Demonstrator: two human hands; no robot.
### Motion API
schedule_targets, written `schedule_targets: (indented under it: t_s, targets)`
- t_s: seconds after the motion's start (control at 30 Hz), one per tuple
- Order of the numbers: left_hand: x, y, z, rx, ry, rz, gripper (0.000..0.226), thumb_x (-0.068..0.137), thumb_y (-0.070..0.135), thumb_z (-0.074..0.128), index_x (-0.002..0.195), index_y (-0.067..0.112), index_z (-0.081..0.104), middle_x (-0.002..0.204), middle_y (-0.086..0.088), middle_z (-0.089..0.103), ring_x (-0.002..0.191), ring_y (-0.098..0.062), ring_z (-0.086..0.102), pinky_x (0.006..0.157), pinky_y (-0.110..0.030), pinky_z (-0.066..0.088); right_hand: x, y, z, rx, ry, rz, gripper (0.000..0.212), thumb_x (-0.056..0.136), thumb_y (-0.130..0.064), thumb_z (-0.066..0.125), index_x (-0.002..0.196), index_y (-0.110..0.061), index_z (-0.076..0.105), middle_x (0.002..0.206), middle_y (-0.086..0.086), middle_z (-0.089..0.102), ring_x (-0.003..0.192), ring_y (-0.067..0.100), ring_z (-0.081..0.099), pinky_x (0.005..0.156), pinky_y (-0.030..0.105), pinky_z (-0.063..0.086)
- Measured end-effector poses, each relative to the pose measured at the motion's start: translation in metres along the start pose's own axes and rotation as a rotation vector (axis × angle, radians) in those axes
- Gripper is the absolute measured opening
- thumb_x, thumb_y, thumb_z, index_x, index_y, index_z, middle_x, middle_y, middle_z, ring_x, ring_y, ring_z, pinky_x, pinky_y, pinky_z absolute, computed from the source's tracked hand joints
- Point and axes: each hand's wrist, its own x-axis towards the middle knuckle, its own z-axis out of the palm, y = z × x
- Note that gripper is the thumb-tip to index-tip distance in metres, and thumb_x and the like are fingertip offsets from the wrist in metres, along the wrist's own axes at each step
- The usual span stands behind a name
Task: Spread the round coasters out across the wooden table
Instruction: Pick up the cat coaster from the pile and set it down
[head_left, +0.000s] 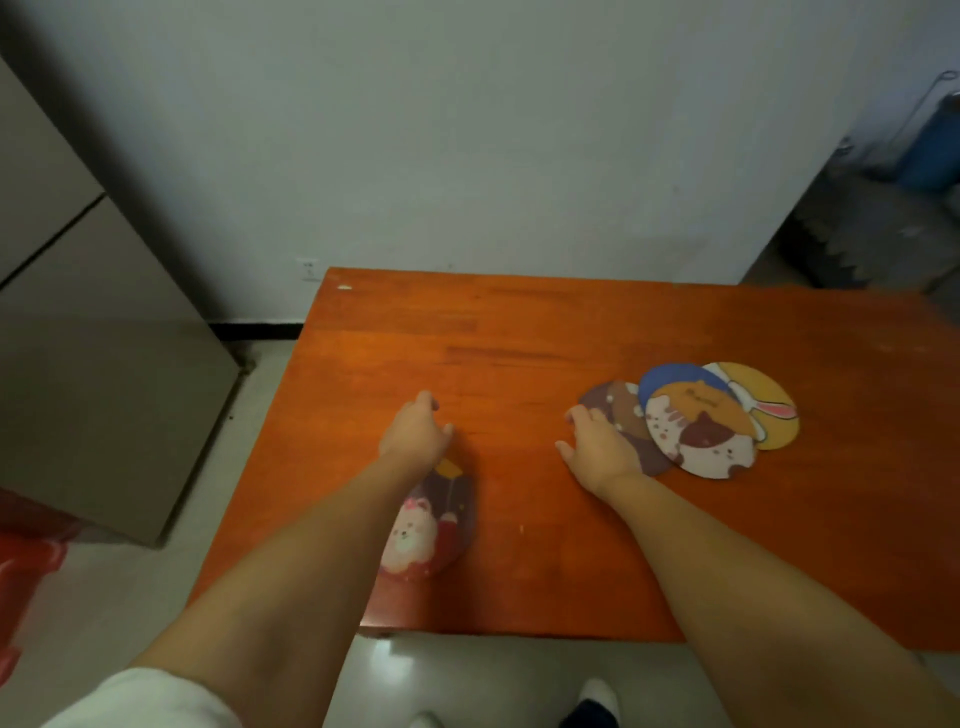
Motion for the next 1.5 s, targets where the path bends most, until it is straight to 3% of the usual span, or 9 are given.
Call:
schedule_targets:
  t_s: [0.33, 0.43, 0.67, 0.93, 1.03, 1.17, 1.27, 1.4, 1.5]
  targets:
    - [0.009, 0.147, 0.099, -0.021, -0.023, -0.007, 0.042, 0.090, 0.027, 0.060, 0.127, 0.009, 0.050, 0.122, -0.020, 0.063, 0.116, -0.036, 0.058, 0.094, -0.043, 0.049, 0.023, 0.159, -0.082, -0.051, 0.041, 0.041, 0.052, 0.099, -0.030, 0.048, 0.146, -0.013, 0.033, 0.150, 0.010, 0.039, 0.126, 0.031, 0.049, 0.097, 0.041, 0.048]
    - [0.011, 0.189, 0.135, 0.001, -0.058, 0.013, 0.044, 0.091, 0.030, 0.058, 0.127, 0.007, 0.048, 0.121, -0.022, 0.061, 0.112, -0.038, 0.058, 0.087, -0.044, 0.049, 0.030, 0.203, -0.097, -0.015, 0.022, 0.083, 0.049, 0.098, -0.030, 0.048, 0.142, -0.015, 0.035, 0.145, 0.011, 0.040, 0.118, 0.032, 0.055, 0.084, 0.041, 0.048]
    - [0.022, 0.240, 0.194, 0.025, -0.118, 0.014, 0.038, 0.097, 0.035, 0.050, 0.123, 0.008, 0.051, 0.124, -0.015, 0.057, 0.091, -0.032, 0.055, 0.069, -0.040, 0.039, 0.053, 0.259, -0.101, 0.038, -0.072, 0.131, 0.041, 0.095, -0.026, 0.055, 0.131, -0.011, 0.043, 0.134, 0.014, 0.049, 0.114, 0.034, 0.055, 0.084, 0.043, 0.048]
    - [0.033, 0.240, 0.217, -0.164, -0.118, -0.194, 0.030, 0.097, 0.020, 0.050, 0.124, 0.006, 0.053, 0.082, -0.011, 0.061, 0.065, -0.026, 0.053, 0.053, -0.033, 0.039, 0.085, 0.260, -0.084, 0.316, -0.085, 0.398, 0.040, 0.092, -0.018, 0.056, 0.127, -0.002, 0.045, 0.110, 0.019, 0.065, 0.099, 0.037, 0.062, 0.064, 0.031, 0.043]
    - [0.034, 0.239, 0.219, -0.169, -0.089, -0.177, 0.020, 0.095, 0.008, 0.047, 0.110, 0.009, 0.061, 0.069, -0.004, 0.056, 0.055, -0.019, 0.046, 0.045, -0.027, 0.031, 0.090, 0.262, -0.080, 0.330, -0.090, 0.412, 0.002, 0.090, -0.008, 0.051, 0.091, -0.007, 0.052, 0.067, 0.009, 0.050, 0.069, 0.030, 0.053, 0.045, 0.025, 0.031]
    - [0.034, 0.239, 0.218, -0.095, -0.096, -0.184, 0.030, 0.093, 0.002, 0.043, 0.065, 0.012, 0.044, 0.056, -0.003, 0.039, 0.049, -0.015, 0.032, 0.047, -0.028, 0.026, 0.086, 0.264, -0.082, 0.305, -0.059, 0.338, 0.031, 0.091, -0.008, 0.049, 0.063, -0.016, 0.037, 0.062, 0.005, 0.039, 0.060, 0.027, 0.042, 0.044, 0.028, 0.024]
    - [0.031, 0.250, 0.213, -0.120, -0.099, -0.172, 0.044, 0.096, 0.003, 0.043, 0.057, 0.017, 0.027, 0.057, -0.004, 0.031, 0.050, -0.016, 0.027, 0.047, -0.026, 0.021, 0.074, 0.268, -0.093, 0.345, -0.009, 0.321, 0.042, 0.091, -0.006, 0.046, 0.060, -0.023, 0.024, 0.061, 0.000, 0.031, 0.052, 0.016, 0.029, 0.045, 0.030, 0.020]
    - [0.024, 0.270, 0.206, -0.136, -0.119, -0.108, 0.044, 0.096, 0.009, 0.050, 0.058, 0.018, 0.031, 0.056, -0.005, 0.033, 0.051, -0.018, 0.032, 0.057, -0.034, 0.038, 0.053, 0.284, -0.117, 0.357, 0.101, 0.352, 0.033, 0.093, -0.013, 0.048, 0.065, -0.022, 0.034, 0.066, -0.003, 0.042, 0.069, 0.022, 0.048, 0.048, 0.029, 0.033]
    - [0.011, 0.293, 0.211, -0.160, -0.156, -0.050, 0.044, 0.097, 0.007, 0.049, 0.058, 0.018, 0.030, 0.058, -0.005, 0.033, 0.053, -0.017, 0.030, 0.063, -0.034, 0.035, 0.035, 0.304, -0.130, 0.360, 0.166, 0.377, 0.035, 0.094, -0.014, 0.048, 0.064, -0.023, 0.032, 0.067, -0.004, 0.044, 0.064, 0.018, 0.048, 0.046, 0.026, 0.031]
